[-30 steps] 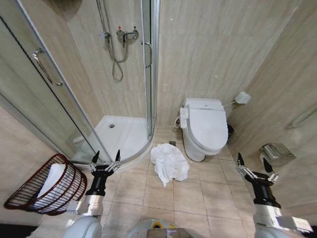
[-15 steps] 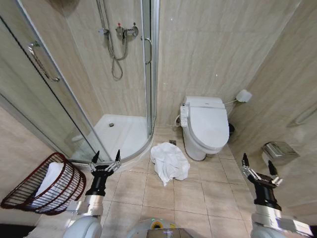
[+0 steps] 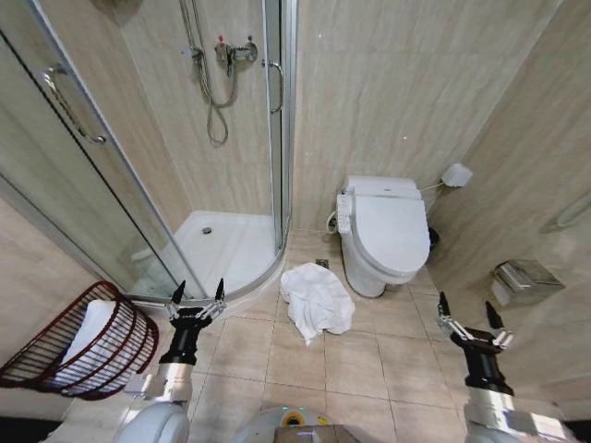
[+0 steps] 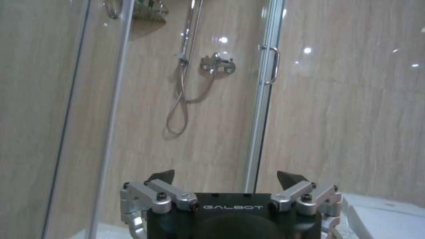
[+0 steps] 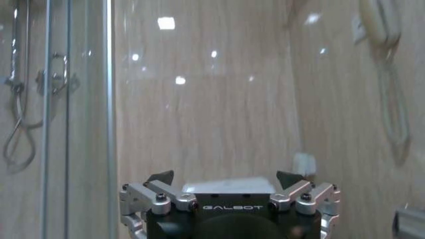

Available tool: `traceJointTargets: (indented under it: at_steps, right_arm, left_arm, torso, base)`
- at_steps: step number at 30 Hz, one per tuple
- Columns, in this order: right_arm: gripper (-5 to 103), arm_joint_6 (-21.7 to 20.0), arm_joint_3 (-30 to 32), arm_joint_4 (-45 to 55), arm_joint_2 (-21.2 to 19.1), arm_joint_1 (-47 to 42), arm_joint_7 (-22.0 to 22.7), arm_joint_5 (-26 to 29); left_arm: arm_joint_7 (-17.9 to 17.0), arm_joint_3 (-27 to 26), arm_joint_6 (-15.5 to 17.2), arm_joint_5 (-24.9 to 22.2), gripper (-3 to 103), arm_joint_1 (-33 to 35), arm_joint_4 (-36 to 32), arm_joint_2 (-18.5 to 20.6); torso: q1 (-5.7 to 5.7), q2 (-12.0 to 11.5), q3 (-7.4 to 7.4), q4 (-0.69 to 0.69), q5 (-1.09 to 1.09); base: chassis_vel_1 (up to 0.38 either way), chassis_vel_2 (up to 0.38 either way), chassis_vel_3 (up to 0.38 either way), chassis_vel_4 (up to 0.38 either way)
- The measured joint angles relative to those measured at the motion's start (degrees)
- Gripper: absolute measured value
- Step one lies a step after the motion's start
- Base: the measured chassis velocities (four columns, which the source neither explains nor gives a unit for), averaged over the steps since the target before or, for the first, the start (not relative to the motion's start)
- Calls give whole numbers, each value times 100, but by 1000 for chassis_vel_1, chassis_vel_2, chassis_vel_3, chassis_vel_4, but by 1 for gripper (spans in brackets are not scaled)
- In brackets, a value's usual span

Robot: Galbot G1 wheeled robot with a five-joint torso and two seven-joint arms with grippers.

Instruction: Discard the used towel into the hamper.

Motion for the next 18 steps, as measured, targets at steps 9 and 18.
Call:
traceJointTargets:
  at_steps: [9, 18]
  right_arm:
    - [100, -17, -576, -813, -86, 79, -342, 123]
    - [100, 367, -666, -1082, -36, 211, -523, -140]
  left_arm:
    - [0, 0, 0, 0, 100, 0, 0, 0]
    - [0, 0, 0, 0, 100, 0, 0, 0]
  torso:
    - [-103, -231, -129, 0, 2]
    - [-184, -424, -240, 0, 0]
  base:
    - [0, 0, 0, 0]
    - [0, 0, 0, 0]
